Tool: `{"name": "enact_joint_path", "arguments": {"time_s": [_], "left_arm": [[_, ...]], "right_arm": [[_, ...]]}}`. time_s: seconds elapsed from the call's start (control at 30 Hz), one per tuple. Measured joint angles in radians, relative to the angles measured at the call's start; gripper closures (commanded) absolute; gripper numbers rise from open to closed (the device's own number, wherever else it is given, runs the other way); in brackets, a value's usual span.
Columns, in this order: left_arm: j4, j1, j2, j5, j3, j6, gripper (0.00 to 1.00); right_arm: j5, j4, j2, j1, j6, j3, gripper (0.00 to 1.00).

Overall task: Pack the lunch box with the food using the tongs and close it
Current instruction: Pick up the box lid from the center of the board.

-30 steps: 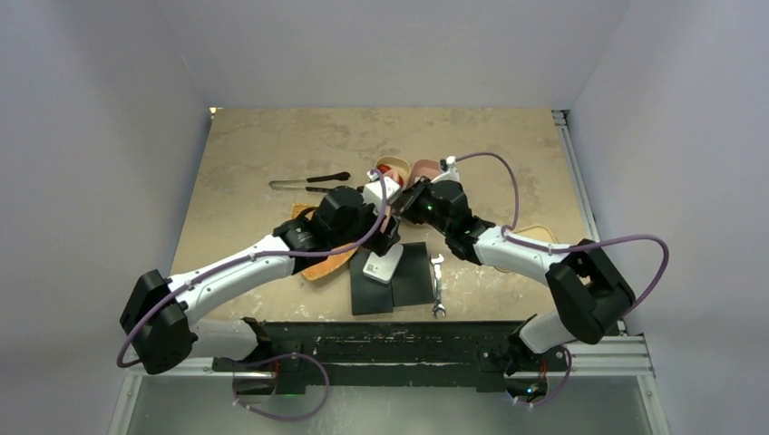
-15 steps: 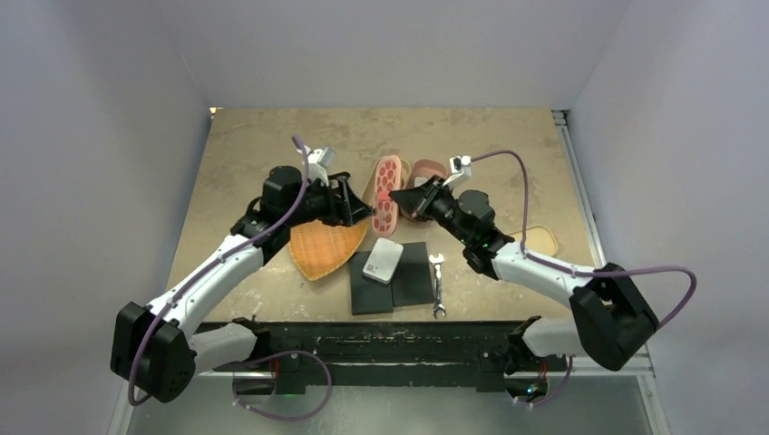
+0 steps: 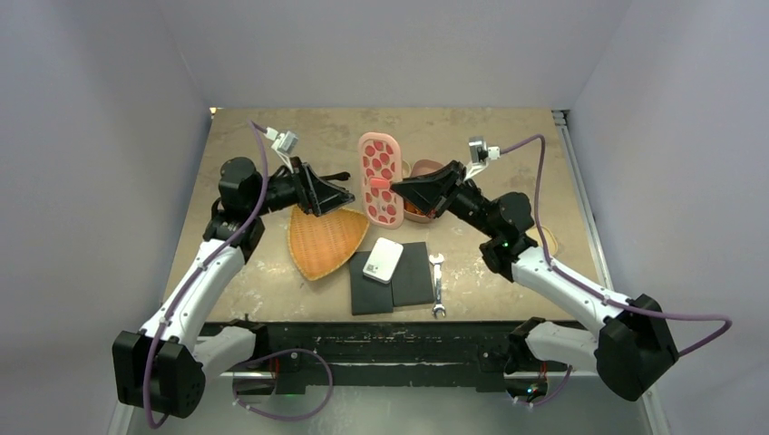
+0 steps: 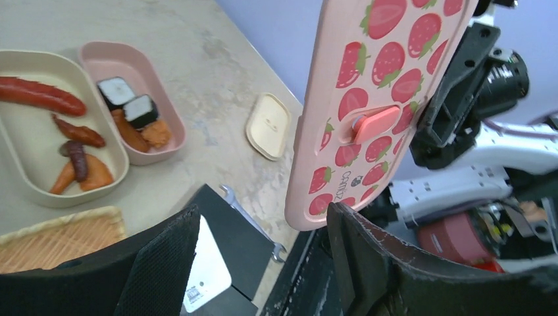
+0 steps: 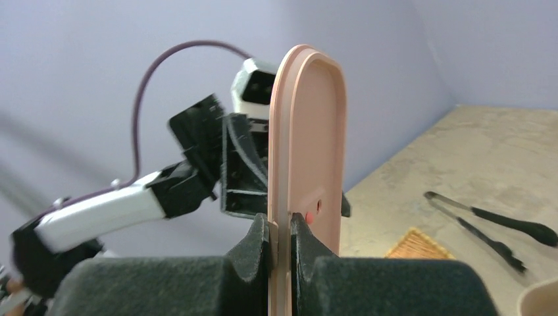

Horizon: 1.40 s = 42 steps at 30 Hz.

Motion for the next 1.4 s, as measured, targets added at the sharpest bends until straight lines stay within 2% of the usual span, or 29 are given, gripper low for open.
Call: {"name": "enact_joint_path", "arguments": {"time_s": [0.17,0.37,0.43,0.53,0.6,0.67,0.73,1.03,1.13,1.2,1.23,1.4], "left_arm": [[0.037,0.0,-0.008,0.146,0.0,-0.008,0.3],[0.093,-0.031,-0.01,0.243,0.0,-0.027,0.33],[0.119,-0.072,-0.01,0.255,0.0,-0.037,0.46],[0.142,-0.135,-0.005,0.27,0.005,-0.045,0.75],[0.152,-0.164,0.004,0.268,0.01,-0.043,0.9],[0.167,-0.169,0.008,0.303,0.01,-0.042,1.0],[0.185,-0.177,0.002,0.312,0.013,-0.034,1.0],[0.178,-0.179,0.002,0.258,0.011,-0.059,1.0],[0.18,-0.179,0.002,0.22,0.01,-0.077,1.0],[0.182,-0.177,0.003,0.208,0.007,-0.086,1.0],[0.182,-0.176,0.003,0.206,0.006,-0.089,1.0],[0.182,-0.168,0.011,0.209,0.006,-0.09,1.0]], "right_arm": [[-0.154,0.052,0.007,0.0,0.012,0.051,1.0],[-0.273,0.149,0.051,0.0,0.053,0.095,1.0],[-0.296,0.166,0.069,0.0,0.066,0.097,1.0],[-0.317,0.173,0.09,0.002,0.074,0.097,1.0],[-0.329,0.175,0.093,0.002,0.089,0.097,1.0],[-0.331,0.169,0.087,0.002,0.086,0.098,1.0],[-0.324,0.146,0.087,-0.008,0.094,0.098,0.99],[-0.291,0.035,0.071,-0.005,0.029,0.105,0.55],[-0.297,0.01,0.071,-0.004,0.01,0.105,0.5],[-0.299,-0.003,0.071,-0.004,0.002,0.105,0.5],[-0.3,-0.011,0.071,-0.004,-0.003,0.105,0.53],[-0.298,-0.065,0.071,-0.005,-0.04,0.108,0.88]]}}
